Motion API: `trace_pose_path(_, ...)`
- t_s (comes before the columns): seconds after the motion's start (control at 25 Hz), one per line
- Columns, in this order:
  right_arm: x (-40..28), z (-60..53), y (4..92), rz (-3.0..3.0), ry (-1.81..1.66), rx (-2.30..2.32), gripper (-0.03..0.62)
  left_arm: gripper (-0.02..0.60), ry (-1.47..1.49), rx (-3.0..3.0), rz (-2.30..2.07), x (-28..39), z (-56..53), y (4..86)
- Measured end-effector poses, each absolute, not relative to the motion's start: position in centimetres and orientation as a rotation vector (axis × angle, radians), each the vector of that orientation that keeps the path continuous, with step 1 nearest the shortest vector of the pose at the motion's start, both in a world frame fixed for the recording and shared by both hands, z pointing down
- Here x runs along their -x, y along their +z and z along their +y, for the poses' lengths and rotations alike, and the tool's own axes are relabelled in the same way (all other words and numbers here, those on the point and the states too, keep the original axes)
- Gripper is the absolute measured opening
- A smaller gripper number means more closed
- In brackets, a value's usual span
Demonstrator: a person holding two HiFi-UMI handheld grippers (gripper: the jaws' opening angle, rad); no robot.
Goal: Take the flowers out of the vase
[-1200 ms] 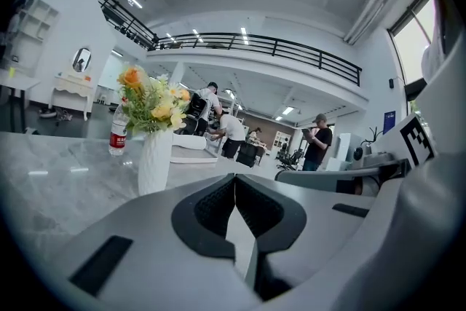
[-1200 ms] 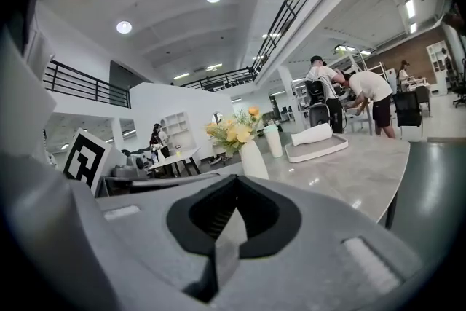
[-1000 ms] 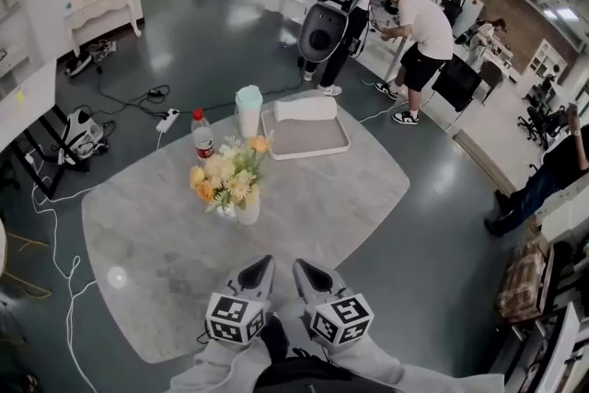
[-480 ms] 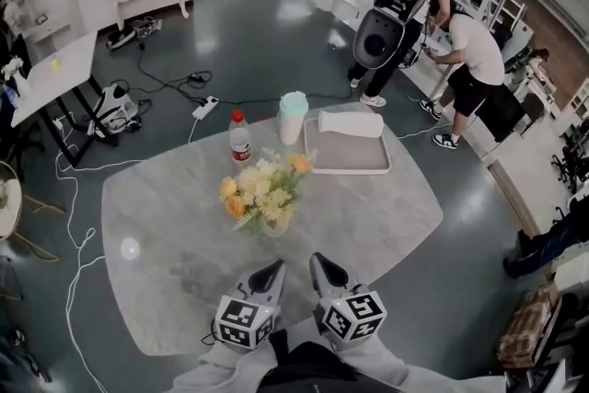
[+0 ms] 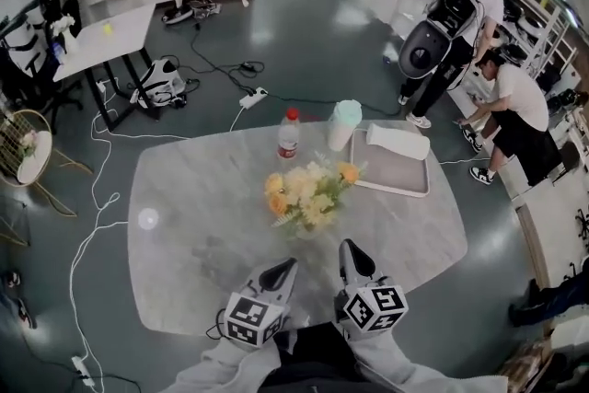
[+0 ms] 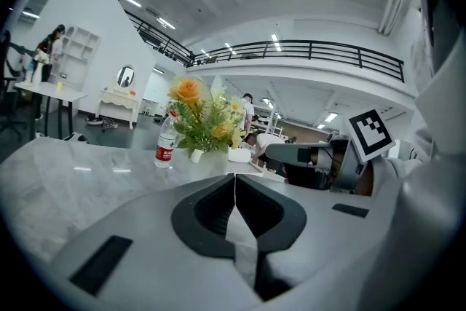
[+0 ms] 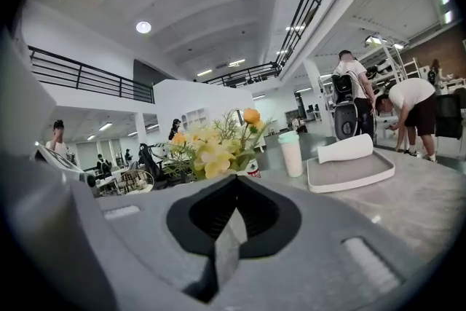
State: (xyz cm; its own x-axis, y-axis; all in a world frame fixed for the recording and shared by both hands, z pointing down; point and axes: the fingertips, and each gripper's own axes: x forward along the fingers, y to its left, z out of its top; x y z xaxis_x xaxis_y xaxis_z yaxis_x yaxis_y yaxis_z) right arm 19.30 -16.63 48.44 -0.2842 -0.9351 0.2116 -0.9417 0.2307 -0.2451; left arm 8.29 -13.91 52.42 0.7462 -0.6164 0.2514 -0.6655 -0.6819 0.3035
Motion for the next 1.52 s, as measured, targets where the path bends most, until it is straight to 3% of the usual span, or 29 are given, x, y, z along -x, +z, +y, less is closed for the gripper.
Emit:
trace_pose_path(1.04, -22.8, -21.5, 48.3, -2.556, 0.583, -1.653, 0.000, 0.014, 0.018, -2.410, -1.275, -9.8, -18.1, 50.7)
trace_pose_path(1.4, -23.9, -21.6, 49.6, -2.533, 0.607, -1.643, 0.000, 0.449, -0.032, -2.414, -1.289, -10.9, -19.9, 51.8)
trace_pose_path(1.52, -24.2, -21.5, 49.7, -2.521, 0.612, -1.644, 0.000, 0.509, -0.033, -2.435, -1.319, -11.0, -21.0, 52.0)
